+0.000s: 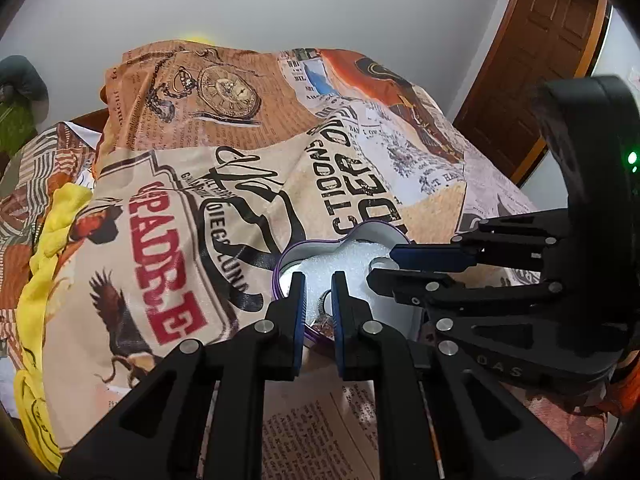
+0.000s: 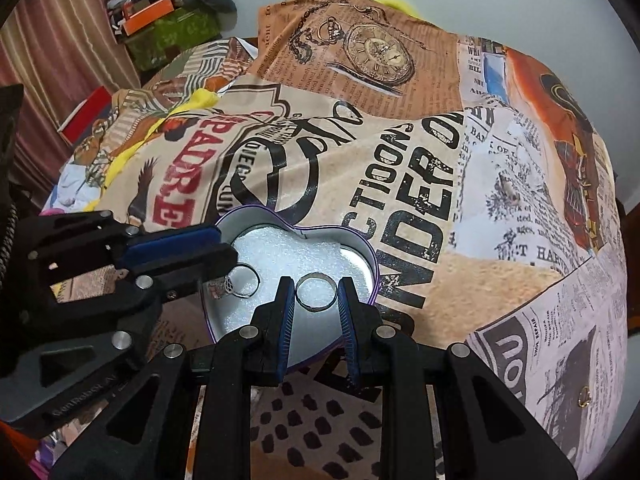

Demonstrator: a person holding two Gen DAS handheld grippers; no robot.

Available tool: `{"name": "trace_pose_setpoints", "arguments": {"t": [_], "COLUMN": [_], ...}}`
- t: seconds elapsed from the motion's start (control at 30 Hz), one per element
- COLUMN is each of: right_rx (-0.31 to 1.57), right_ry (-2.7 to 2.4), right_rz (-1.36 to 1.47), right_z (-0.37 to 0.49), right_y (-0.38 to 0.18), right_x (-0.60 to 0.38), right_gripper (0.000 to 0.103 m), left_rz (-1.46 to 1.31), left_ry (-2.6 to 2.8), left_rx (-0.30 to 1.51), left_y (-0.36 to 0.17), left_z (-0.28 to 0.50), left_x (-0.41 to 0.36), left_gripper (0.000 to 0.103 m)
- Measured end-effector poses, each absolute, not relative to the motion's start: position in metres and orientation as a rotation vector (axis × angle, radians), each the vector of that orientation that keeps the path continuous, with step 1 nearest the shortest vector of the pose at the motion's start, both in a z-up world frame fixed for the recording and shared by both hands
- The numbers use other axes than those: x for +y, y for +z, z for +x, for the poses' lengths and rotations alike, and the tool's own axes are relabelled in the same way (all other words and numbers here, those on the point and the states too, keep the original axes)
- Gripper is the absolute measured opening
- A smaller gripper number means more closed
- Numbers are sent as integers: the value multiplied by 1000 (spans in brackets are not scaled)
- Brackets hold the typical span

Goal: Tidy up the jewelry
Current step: 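Carry both rings over the purple heart tin and open both tools inside it, then lift both open tools away from the heart tin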

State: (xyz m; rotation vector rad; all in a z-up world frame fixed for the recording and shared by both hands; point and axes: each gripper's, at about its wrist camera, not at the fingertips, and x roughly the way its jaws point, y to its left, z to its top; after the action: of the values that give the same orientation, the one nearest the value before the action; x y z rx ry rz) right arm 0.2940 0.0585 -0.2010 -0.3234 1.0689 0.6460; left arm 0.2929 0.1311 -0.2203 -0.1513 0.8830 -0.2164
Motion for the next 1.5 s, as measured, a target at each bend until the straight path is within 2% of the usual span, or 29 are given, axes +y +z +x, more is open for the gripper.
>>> {"name": "trace_pose_setpoints", "arguments": {"t": [0.2, 0.33, 0.6, 0.67, 0.77, 0.93, 1.17, 1.5], "right_rx": [1059, 1034, 961, 941, 909, 876, 880, 941], "right_ry": [644, 645, 635, 628, 613, 587, 549, 520], "right_rz": [-339, -331, -300, -296, -285, -263, -241, -212], "right_z": [294, 290, 271, 266, 257, 245, 236, 230], "right_y": [-197, -187, -157, -150, -140, -129, -130, -153], "right_x": [60, 56, 34, 27, 11, -17, -64, -116], "right_gripper": [21, 21, 24, 28, 40, 44, 44, 44], "left_rz": [-132, -106, -39, -28, -12, -4, -16, -4], "left_ry": [-183, -157, -135, -134, -134, -149, -178, -205], "left_rx": [858, 833, 784, 769, 749, 733, 776, 892], "left_y": [-205, -190, -160, -153, -145, -137, -147, -188], "left_z": [283, 273, 250, 243, 234, 222, 219, 230], "left_x": [132, 131, 111, 104, 91, 67, 38, 7], "left_gripper": [10, 16, 19, 28, 33, 41, 42, 42]}}
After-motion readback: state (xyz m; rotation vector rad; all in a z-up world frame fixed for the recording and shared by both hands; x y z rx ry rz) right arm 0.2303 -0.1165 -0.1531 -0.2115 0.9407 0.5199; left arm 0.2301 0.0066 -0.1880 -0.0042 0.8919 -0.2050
